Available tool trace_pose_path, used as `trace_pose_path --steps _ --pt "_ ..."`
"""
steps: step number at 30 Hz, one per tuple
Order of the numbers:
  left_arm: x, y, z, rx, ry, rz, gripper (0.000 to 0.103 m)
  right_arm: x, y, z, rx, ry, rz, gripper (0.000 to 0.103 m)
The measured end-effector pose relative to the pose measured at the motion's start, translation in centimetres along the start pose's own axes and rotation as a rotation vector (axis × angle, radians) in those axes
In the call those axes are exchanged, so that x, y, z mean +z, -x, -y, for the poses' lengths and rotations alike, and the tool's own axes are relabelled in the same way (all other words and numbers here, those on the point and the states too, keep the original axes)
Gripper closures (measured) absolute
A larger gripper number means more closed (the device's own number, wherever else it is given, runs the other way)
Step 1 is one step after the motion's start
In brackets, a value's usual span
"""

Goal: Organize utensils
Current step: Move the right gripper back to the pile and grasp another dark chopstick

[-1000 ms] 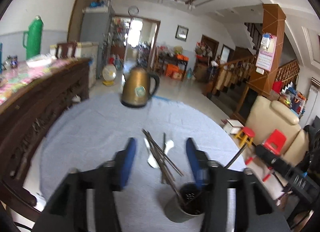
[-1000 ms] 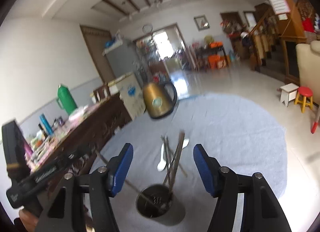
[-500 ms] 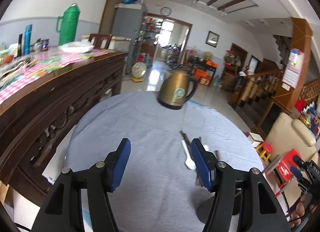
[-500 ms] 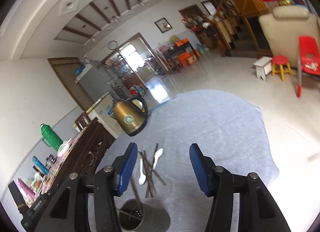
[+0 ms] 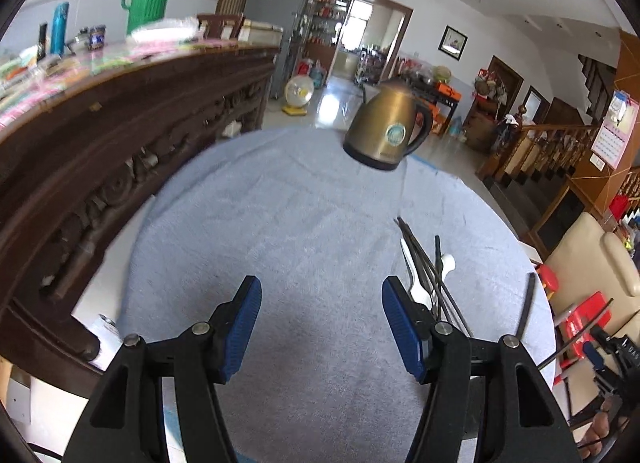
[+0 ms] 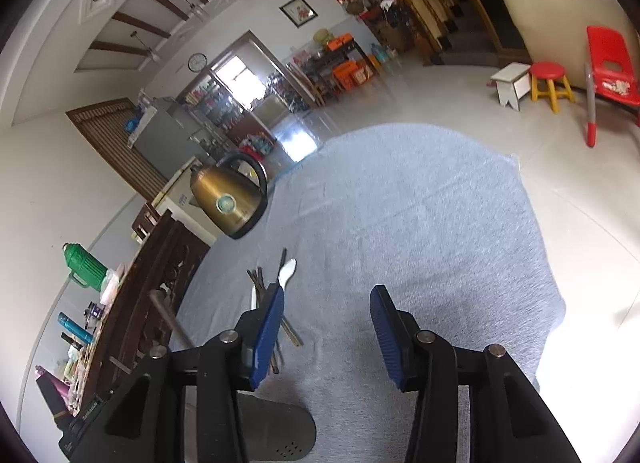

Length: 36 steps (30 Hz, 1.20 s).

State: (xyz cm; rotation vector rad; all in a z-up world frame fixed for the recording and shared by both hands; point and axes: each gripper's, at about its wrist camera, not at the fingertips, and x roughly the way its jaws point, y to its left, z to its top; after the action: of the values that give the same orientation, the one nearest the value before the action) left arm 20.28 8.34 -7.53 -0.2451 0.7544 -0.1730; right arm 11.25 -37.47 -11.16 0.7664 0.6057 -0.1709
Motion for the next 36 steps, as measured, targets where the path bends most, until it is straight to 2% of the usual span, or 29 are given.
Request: trace_pose_path --steps 5,8,11,15,21,22,28,30,33,36 --pt "1.2 -4.3 -0.1 -0.056 0.004 -0.084 0.040 0.7 -4.1 0.9 0.044 0.004 -0.102 0.055" --pt "2.7 -7.3 0.7 -0.088 -0.013 -0.137 0.054 1.7 -7.7 0.6 0.067 0.025 -0.187 0.057" --pt "4.3 -10.5 2.3 -0.116 -0.042 -0.186 0.057 3.0 -11.6 -0.8 0.079 0.062 -0.256 0.058" --pt "6.3 -14.2 5.2 -0.149 -0.092 -0.241 0.074 4.9 -17.4 -3.5 0.117 0.113 -0.335 0.060" --pt "8.3 -17.2 7.1 -0.172 -0.085 -0.284 0.075 6.3 -26.0 -7.8 0.125 0.174 -0.452 0.063" --pt "8.5 -17.5 7.1 -0.176 -0.084 -0.293 0.075 6.2 -27.1 -8.3 0.120 0.184 -0.470 0.066" --pt "9.3 -19.0 5.9 -0.166 -0.086 -0.330 0.075 5.5 -33.6 -10.9 0.045 0.234 -0.531 0.071" --pt "9.6 -19.5 5.4 -0.158 -0.086 -0.334 0.075 4.8 -35.5 -11.3 -0.018 0.259 -0.565 0.074" --pt "10.1 -20.3 5.1 -0.157 -0.086 -0.344 0.075 4.0 -37.4 -12.0 -0.064 0.291 -0.604 0.079" --pt "10.5 -21.2 5.3 -0.158 -0.091 -0.357 0.075 3.6 -38.3 -13.2 -0.108 0.358 -0.588 0.087"
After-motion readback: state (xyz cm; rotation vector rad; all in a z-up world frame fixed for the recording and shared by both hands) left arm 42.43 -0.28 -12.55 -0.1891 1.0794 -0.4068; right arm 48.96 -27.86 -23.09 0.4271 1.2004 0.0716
